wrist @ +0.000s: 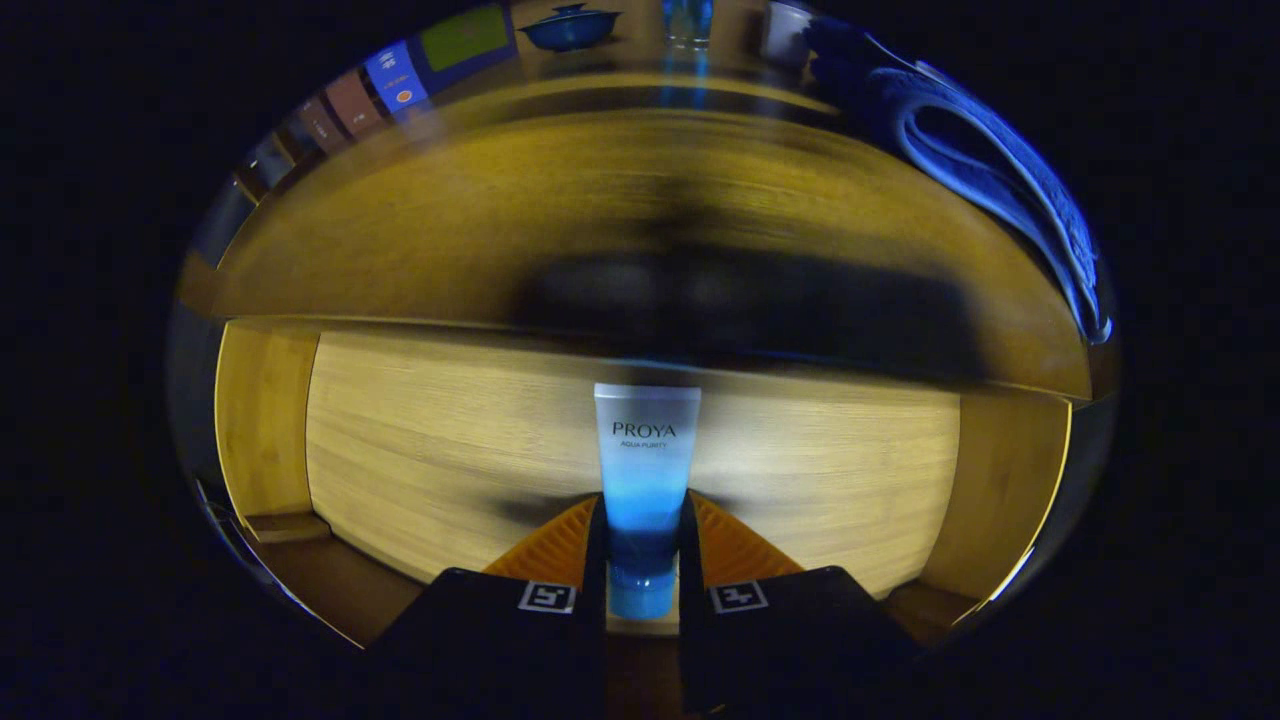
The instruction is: Pull open the drawer, take out the items inside it, and place them on the countertop above the cabinet.
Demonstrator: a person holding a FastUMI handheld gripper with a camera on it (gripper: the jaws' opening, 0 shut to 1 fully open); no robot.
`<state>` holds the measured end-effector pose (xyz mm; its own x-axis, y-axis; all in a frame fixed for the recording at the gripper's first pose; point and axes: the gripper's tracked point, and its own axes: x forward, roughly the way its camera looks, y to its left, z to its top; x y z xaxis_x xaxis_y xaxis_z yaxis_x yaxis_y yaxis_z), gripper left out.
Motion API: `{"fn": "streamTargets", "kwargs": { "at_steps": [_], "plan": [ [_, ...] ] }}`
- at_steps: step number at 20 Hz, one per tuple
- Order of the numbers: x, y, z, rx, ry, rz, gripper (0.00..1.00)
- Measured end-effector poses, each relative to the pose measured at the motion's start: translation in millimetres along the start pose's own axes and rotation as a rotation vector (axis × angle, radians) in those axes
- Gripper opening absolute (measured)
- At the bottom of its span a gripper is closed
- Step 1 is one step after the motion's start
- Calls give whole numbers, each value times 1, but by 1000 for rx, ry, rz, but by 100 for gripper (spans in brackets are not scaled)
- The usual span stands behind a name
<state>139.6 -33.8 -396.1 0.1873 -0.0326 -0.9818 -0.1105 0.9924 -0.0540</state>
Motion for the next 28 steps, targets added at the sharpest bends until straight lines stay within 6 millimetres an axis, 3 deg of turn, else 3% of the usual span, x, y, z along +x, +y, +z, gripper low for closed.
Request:
{"fn": "streamTargets", "kwargs": {
  "at_steps": [9,13,17,21,28],
  "plan": [
    [-34,5,16,97,-75,109,34],
    [-71,15,12,92,-118,153,33],
    [-110,25,21,73,-141,172,34],
    [-128,27,56,64,-160,170,33],
    [-106,2,142,99,-183,50,34]
  ]
}}
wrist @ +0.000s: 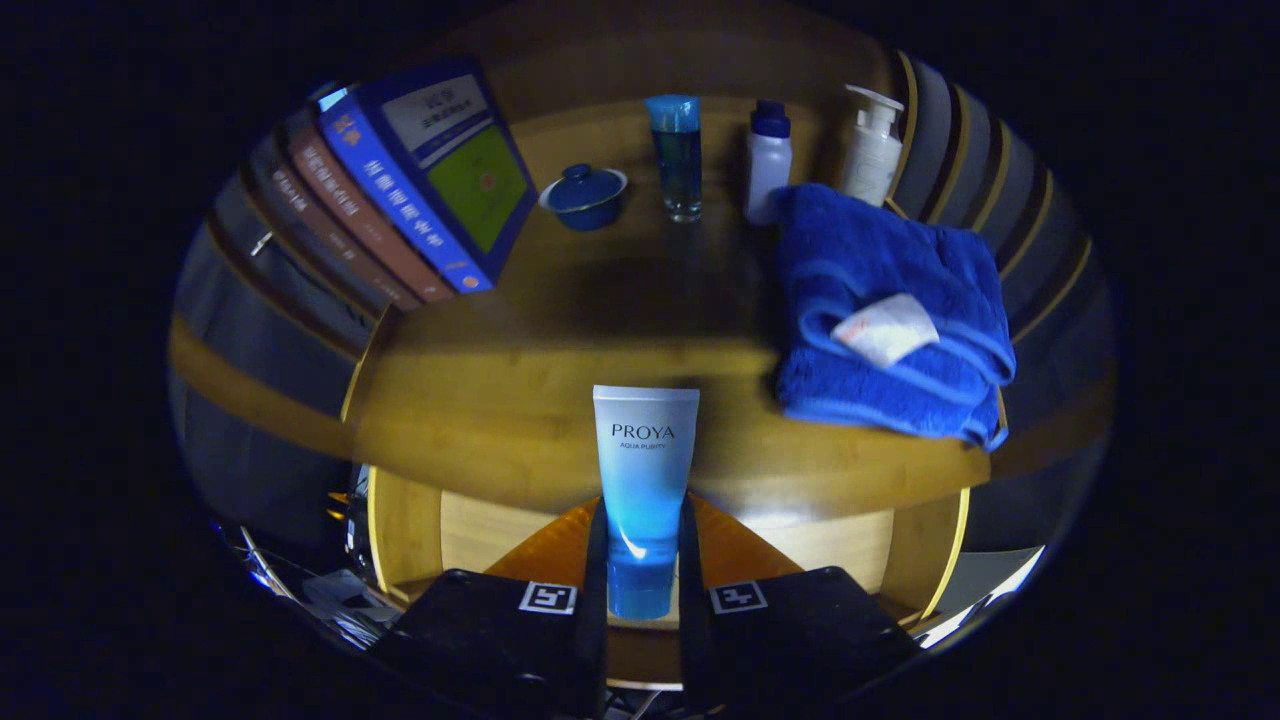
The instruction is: Pull open the drawer, take out the items inside it, and place them on the countertop above the cabinet.
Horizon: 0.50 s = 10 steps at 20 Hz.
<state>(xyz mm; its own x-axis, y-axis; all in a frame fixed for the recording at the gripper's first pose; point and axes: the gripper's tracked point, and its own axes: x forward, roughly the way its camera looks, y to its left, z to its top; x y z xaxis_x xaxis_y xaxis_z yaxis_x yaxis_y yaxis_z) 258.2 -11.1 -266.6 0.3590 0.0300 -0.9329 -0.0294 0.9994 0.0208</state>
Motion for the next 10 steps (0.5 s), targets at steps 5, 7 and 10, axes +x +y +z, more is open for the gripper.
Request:
{"fn": "streamTargets", "kwargs": {
  "at_steps": [5,7,10],
  "plan": [
    [24,8,30,6,26,-29,34],
    [29,4,36,-2,35,-46,33],
    [34,5,44,-14,38,-47,33]
  ]
}}
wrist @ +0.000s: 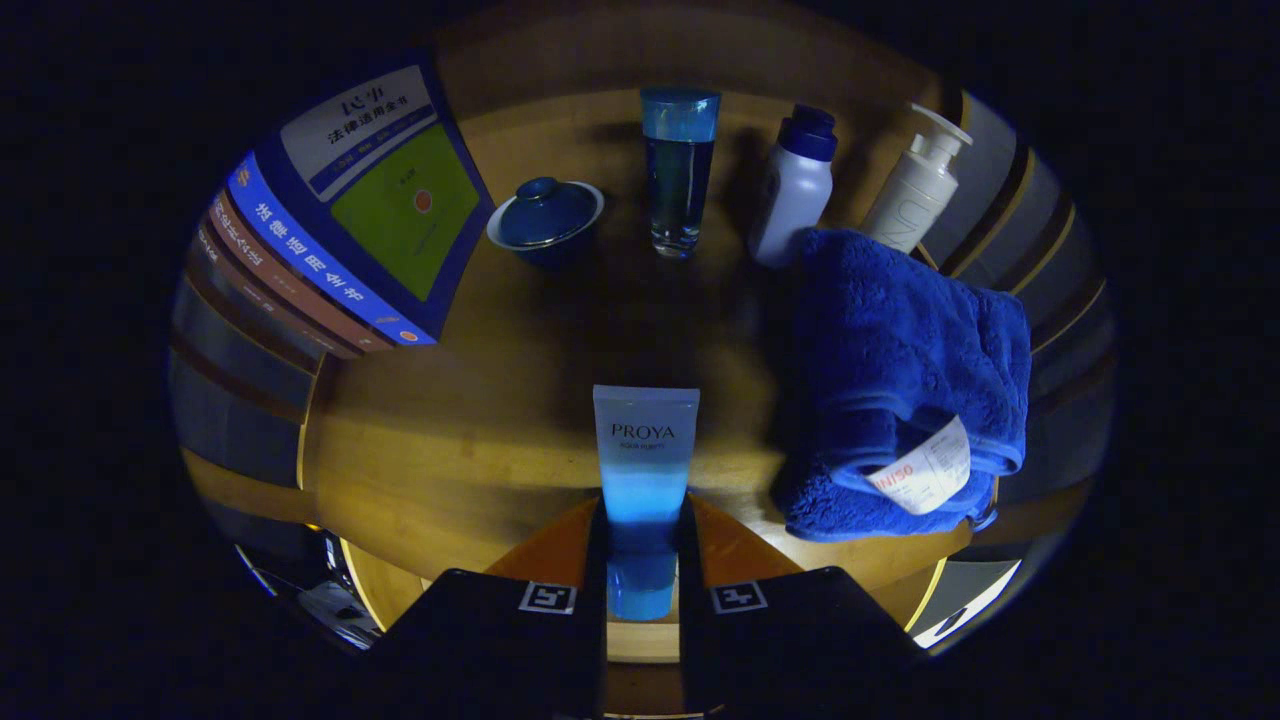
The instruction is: Pull open the drawer, take out the items inside it, and place them on the countertop above the cabinet.
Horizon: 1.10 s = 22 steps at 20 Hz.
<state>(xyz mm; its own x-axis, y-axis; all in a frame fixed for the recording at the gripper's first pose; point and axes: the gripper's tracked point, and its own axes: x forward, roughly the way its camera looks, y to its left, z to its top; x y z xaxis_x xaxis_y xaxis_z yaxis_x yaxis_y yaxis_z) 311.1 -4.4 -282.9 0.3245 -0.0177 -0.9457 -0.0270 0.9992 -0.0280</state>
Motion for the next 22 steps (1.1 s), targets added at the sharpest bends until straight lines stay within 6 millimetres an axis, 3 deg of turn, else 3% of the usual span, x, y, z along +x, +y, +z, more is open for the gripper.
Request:
{"fn": "streamTargets", "kwargs": {
  "at_steps": [2,7,10,14,19,22],
  "plan": [
    [0,0,0,5,6,5,35],
    [-1,0,-4,8,12,20,54],
    [-11,-2,0,15,-27,8,100],
    [-35,11,-2,40,-112,86,100],
    [-79,27,-34,34,-229,214,100],
    [-104,26,-57,44,-325,252,100]
  ]
}}
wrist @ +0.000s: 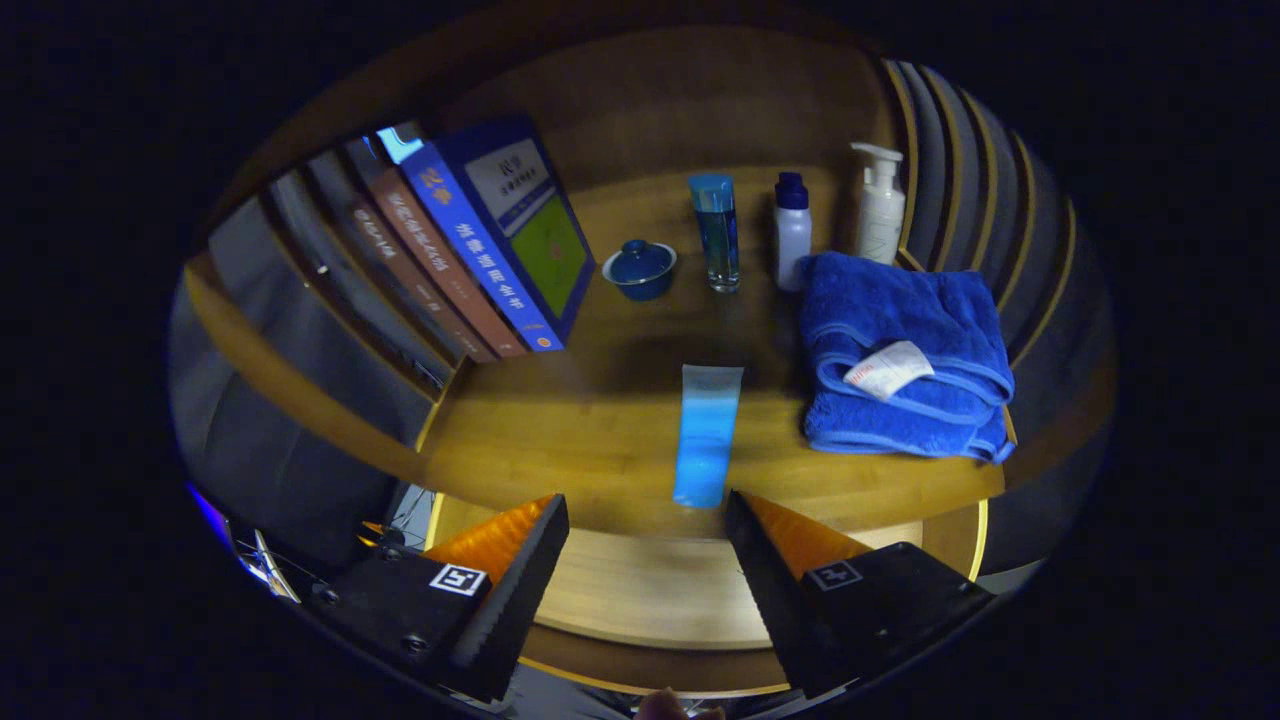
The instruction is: Pull open the drawer, take out the items inside it, and place them on the countertop above the cabinet.
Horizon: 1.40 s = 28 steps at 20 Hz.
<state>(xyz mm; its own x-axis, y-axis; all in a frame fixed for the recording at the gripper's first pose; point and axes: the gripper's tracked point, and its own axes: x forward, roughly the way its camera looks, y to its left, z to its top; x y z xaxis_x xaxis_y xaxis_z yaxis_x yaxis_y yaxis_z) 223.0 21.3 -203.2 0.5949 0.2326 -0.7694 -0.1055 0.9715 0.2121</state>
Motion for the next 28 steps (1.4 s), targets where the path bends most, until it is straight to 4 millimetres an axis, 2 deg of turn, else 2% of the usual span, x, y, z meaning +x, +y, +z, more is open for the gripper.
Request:
{"fn": "streamTargets", "kwargs": {
  "at_steps": [4,5,8,10,13,17,20,24,27,28],
  "plan": [
    [-44,18,-29,8,-141,78,100],
    [-59,19,-37,-14,-191,84,100],
    [-86,15,-58,-46,-323,56,100],
    [-99,15,-76,-45,-394,39,100],
    [-112,11,-116,-76,-481,-15,100],
    [-112,13,-171,-116,-567,-89,100],
    [-99,13,-202,-132,-613,-122,100],
    [-80,-6,-223,-156,-666,-188,100],
    [-58,-20,-232,-152,-642,-197,100],
    [-52,-21,-229,-148,-642,-198,100]
  ]
}}
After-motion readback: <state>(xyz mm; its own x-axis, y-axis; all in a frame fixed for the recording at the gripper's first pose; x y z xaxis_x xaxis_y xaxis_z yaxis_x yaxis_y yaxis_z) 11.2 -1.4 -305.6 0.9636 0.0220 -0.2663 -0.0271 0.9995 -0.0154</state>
